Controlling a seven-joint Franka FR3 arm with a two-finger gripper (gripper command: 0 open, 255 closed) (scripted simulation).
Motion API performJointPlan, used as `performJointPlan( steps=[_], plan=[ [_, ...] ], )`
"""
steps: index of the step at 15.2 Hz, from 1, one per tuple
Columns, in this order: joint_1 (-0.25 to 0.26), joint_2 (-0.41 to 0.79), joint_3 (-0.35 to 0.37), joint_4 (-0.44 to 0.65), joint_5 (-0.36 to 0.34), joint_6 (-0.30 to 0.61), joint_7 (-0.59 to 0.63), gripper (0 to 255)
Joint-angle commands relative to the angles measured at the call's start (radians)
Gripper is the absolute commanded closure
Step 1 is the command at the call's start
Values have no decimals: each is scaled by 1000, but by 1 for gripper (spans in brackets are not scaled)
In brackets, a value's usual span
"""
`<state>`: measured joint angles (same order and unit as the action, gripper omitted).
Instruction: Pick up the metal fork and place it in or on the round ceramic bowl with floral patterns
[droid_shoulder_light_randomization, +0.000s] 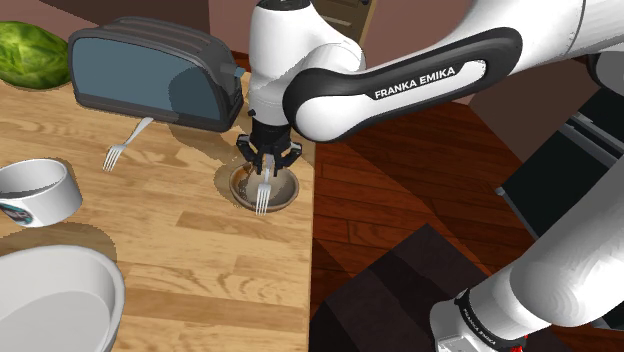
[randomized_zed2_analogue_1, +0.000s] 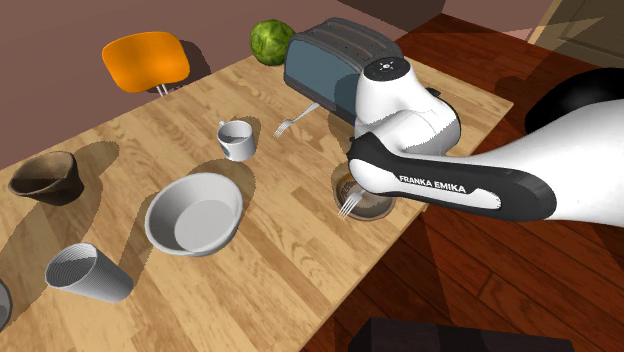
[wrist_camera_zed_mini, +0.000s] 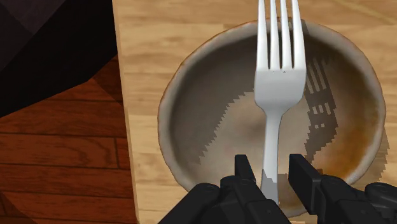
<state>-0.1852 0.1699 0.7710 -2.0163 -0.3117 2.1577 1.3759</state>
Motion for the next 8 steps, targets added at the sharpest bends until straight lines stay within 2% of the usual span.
performJointPlan(
  steps=[1,3,4,8],
  plan=[
    [0,0,0,0,0,0,0,255],
    [0,0,0,0,0,0,0,255],
    [0,0,0,0,0,0,0,0],
    [0,0,0,0,0,0,0,0]
  ],
)
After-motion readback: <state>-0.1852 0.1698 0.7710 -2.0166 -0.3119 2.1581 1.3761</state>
